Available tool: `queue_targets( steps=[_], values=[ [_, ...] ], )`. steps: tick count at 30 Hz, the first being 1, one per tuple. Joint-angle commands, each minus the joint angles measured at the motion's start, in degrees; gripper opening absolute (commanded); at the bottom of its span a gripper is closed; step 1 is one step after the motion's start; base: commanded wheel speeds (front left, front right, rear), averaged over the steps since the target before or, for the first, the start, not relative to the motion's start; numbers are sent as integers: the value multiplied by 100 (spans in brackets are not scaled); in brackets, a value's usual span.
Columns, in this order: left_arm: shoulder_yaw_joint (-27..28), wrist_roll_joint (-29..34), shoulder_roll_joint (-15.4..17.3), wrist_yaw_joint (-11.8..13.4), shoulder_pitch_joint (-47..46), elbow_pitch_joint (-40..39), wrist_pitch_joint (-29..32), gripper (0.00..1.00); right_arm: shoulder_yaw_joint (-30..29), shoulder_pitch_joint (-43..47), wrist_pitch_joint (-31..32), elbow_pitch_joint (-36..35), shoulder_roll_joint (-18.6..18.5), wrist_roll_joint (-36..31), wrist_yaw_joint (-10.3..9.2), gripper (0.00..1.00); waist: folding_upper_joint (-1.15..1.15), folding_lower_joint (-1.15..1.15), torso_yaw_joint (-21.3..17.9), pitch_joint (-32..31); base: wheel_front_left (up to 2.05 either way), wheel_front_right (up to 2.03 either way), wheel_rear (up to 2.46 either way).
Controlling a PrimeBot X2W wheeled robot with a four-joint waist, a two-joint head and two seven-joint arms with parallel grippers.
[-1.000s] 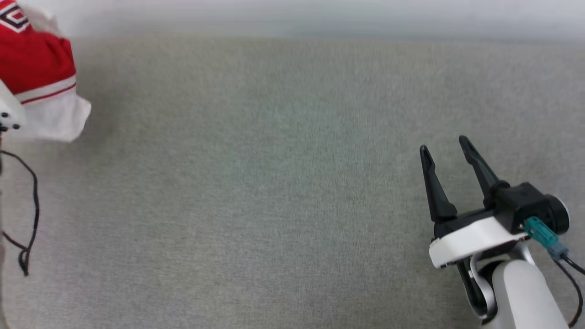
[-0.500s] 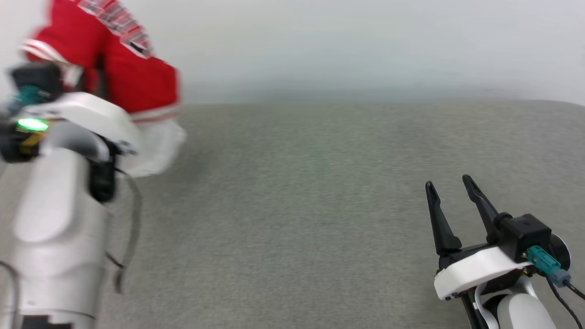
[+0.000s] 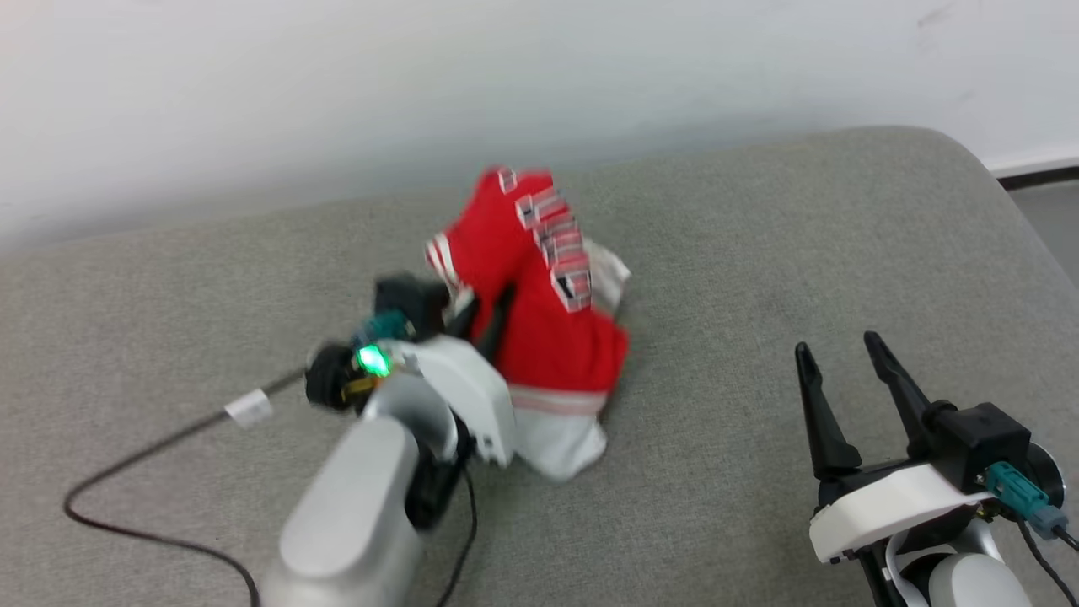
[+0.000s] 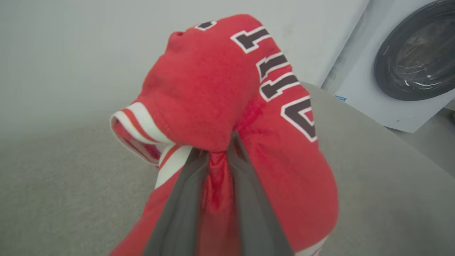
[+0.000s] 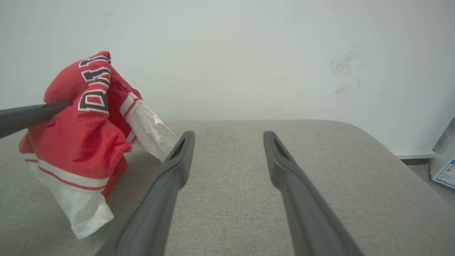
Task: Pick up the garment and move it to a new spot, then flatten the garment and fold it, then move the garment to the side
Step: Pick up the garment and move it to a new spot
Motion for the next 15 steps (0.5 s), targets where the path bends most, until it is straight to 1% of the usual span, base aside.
queue_targets(
  steps=[1, 4, 5, 6, 7, 8, 10, 15],
  values=[
    [-99, 38, 1, -11, 251, -18, 60, 0, 20, 71, -16, -13, 16, 30, -2, 100, 0, 1, -102, 113, 0, 0, 0],
    [-420, 84, -35, -27, 746, -89, 256, 0, 15, 68, -62, 6, 12, 69, -2, 100, 0, 1, -130, 208, 0, 0, 0],
    [-497, 93, -36, -33, 916, -109, 337, 11, 15, 67, -75, 10, 13, 80, -2, 100, 0, 1, -126, 238, 0, 0, 0],
    [-581, 104, -11, -40, 1062, -126, 410, 37, 9, 60, -84, 18, 13, 91, -2, 100, 0, 1, -115, 261, 0, 0, 0],
    [-639, 128, 17, -26, 1184, -142, 462, 78, 11, 44, -101, 35, 14, 97, -2, 100, 0, 1, -102, 269, 0, 0, 0],
    [-678, 131, 37, -20, 1284, -175, 487, 100, 15, 21, -115, 40, 13, 109, -2, 100, 0, 1, -82, 276, 0, 0, 0],
    [-764, 205, 99, 1, 1387, -250, 486, 100, 17, -18, -122, 60, 13, 107, -2, 100, 0, 1, -23, 267, 0, 0, 0],
    [-757, 296, 112, 100, 1385, -712, 61, 100, -40, 17, -103, 98, 13, 34, -2, 100, 0, 1, 216, 88, 0, 0, 0]
  ],
)
